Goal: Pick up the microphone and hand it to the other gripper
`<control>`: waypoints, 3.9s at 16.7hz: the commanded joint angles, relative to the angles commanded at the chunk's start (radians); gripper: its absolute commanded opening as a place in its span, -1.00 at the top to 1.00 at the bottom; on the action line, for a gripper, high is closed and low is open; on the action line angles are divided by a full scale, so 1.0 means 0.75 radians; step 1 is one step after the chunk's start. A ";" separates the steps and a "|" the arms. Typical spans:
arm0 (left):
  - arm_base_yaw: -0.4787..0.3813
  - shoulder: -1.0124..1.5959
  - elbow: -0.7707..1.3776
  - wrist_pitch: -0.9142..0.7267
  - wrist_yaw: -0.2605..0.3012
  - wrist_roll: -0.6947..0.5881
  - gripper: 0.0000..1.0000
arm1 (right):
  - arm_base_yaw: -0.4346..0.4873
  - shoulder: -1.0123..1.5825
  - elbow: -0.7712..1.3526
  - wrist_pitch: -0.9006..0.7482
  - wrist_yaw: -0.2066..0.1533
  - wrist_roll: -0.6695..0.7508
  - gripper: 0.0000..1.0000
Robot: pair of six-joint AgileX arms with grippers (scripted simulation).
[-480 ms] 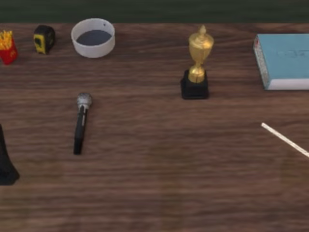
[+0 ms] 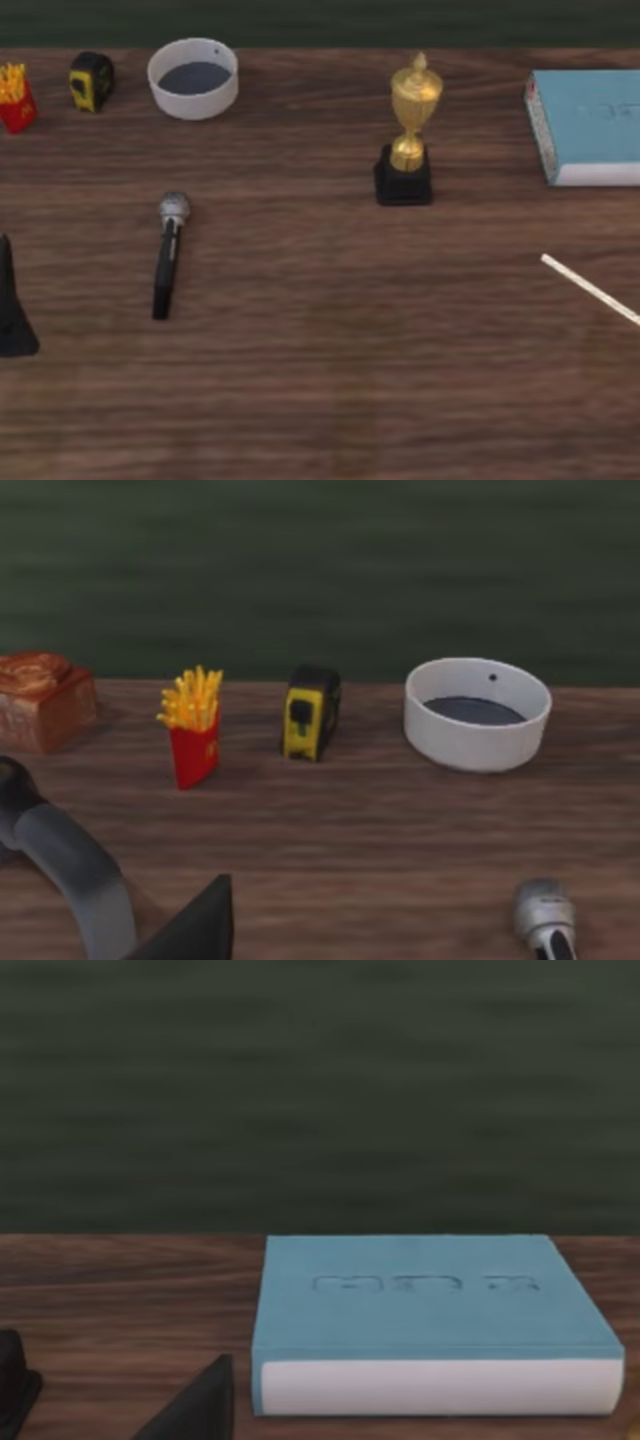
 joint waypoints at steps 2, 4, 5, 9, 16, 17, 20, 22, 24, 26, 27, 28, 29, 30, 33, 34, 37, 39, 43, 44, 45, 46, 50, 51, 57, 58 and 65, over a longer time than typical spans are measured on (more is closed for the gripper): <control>-0.026 0.211 0.159 -0.102 0.003 -0.022 -1.00 | 0.000 0.000 0.000 0.000 0.000 0.000 -1.00; -0.054 0.472 0.335 -0.219 0.005 -0.048 -1.00 | 0.000 0.000 0.000 0.000 0.000 0.000 -1.00; -0.069 0.616 0.428 -0.282 0.007 -0.062 -1.00 | 0.000 0.000 0.000 0.000 0.000 0.000 -1.00; -0.133 1.196 0.804 -0.544 0.014 -0.121 -1.00 | 0.000 0.000 0.000 0.000 0.000 0.000 -1.00; -0.233 1.995 1.389 -0.931 0.031 -0.213 -1.00 | 0.000 0.000 0.000 0.000 0.000 0.000 -1.00; -0.244 2.084 1.455 -0.971 0.033 -0.223 -1.00 | 0.000 0.000 0.000 0.000 0.000 0.000 -1.00; -0.268 2.276 1.610 -1.059 0.040 -0.246 -1.00 | 0.000 0.000 0.000 0.000 0.000 0.000 -1.00; -0.278 2.347 1.669 -1.091 0.043 -0.255 -1.00 | 0.000 0.000 0.000 0.000 0.000 0.000 -1.00; -0.281 2.368 1.686 -1.100 0.044 -0.257 -1.00 | 0.000 0.000 0.000 0.000 0.000 0.000 -1.00; -0.281 2.368 1.686 -1.100 0.044 -0.257 -1.00 | 0.000 0.000 0.000 0.000 0.000 0.000 -1.00; -0.281 2.368 1.686 -1.100 0.044 -0.257 -1.00 | 0.000 0.000 0.000 0.000 0.000 0.000 -1.00; -0.273 2.365 1.683 -1.097 0.044 -0.256 -1.00 | 0.000 0.000 0.000 0.000 0.000 0.000 -1.00; -0.274 2.368 1.680 -1.093 0.044 -0.256 -1.00 | 0.000 0.000 0.000 0.000 0.000 0.000 -1.00; -0.276 2.380 1.672 -1.075 0.044 -0.255 -1.00 | 0.000 0.000 0.000 0.000 0.000 0.000 -1.00; -0.282 2.462 1.621 -0.941 0.045 -0.257 -1.00 | 0.000 0.000 0.000 0.000 0.000 0.000 -1.00; -0.284 2.498 1.599 -0.876 0.045 -0.259 -1.00 | 0.000 0.000 0.000 0.000 0.000 0.000 -1.00; -0.290 2.597 1.536 -0.711 0.045 -0.264 -1.00 | 0.000 0.000 0.000 0.000 0.000 0.000 -1.00; -0.293 2.631 1.517 -0.668 0.045 -0.266 -1.00 | 0.000 0.000 0.000 0.000 0.000 0.000 -1.00; -0.293 2.632 1.516 -0.666 0.045 -0.266 -1.00 | 0.000 0.000 0.000 0.000 0.000 0.000 -1.00; -0.293 2.632 1.516 -0.666 0.045 -0.266 -0.85 | 0.000 0.000 0.000 0.000 0.000 0.000 -1.00; -0.293 2.632 1.516 -0.666 0.045 -0.266 -0.70 | 0.000 0.000 0.000 0.000 0.000 0.000 -1.00; -0.293 2.632 1.516 -0.666 0.045 -0.266 -0.55 | 0.000 0.000 0.000 0.000 0.000 0.000 -1.00; -0.293 2.632 1.516 -0.666 0.045 -0.266 0.06 | 0.000 0.000 0.000 0.000 0.000 0.000 -1.00; -0.293 2.632 1.516 -0.666 0.045 -0.266 0.21 | 0.000 0.000 0.000 0.000 0.000 0.000 -1.00; -0.293 2.632 1.516 -0.666 0.045 -0.266 1.00 | 0.000 0.000 0.000 0.000 0.000 0.000 -1.00; -0.293 2.632 1.516 -0.666 0.045 -0.266 1.00 | 0.000 0.000 0.000 0.000 0.000 0.000 -1.00; -0.280 2.547 1.528 -0.720 -0.037 -0.209 1.00 | 0.000 0.000 0.000 0.000 0.000 0.000 -1.00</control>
